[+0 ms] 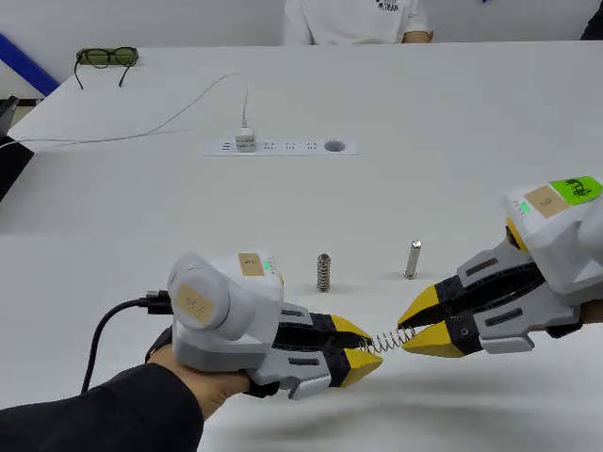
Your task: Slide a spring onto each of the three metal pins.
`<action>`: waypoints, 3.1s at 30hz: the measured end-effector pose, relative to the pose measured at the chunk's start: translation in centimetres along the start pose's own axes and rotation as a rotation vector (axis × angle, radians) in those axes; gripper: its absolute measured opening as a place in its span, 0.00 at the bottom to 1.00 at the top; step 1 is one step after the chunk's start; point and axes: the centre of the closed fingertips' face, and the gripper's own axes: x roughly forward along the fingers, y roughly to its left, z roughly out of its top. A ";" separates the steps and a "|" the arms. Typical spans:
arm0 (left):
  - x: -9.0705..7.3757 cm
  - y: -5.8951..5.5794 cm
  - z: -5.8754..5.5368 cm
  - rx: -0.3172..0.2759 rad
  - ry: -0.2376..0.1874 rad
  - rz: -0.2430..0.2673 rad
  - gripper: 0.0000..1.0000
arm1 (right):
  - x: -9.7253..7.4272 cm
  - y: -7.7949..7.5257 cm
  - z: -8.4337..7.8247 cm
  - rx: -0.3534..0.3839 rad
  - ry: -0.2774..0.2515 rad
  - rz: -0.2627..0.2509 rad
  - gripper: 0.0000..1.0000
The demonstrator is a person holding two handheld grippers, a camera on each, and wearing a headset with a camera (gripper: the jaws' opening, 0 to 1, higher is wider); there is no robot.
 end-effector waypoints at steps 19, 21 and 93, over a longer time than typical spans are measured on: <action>0.0 0.0 0.2 0.001 -0.007 0.003 0.11 | 1.5 0.0 3.6 -0.037 -0.100 -0.015 0.12; 0.1 0.0 0.2 0.002 -0.006 0.001 0.11 | 1.7 0.1 3.8 -0.040 -0.104 -0.014 0.12; -0.4 1.7 -0.6 -0.143 -0.025 0.071 0.72 | -5.4 -14.4 -0.8 0.107 -0.070 -0.511 0.11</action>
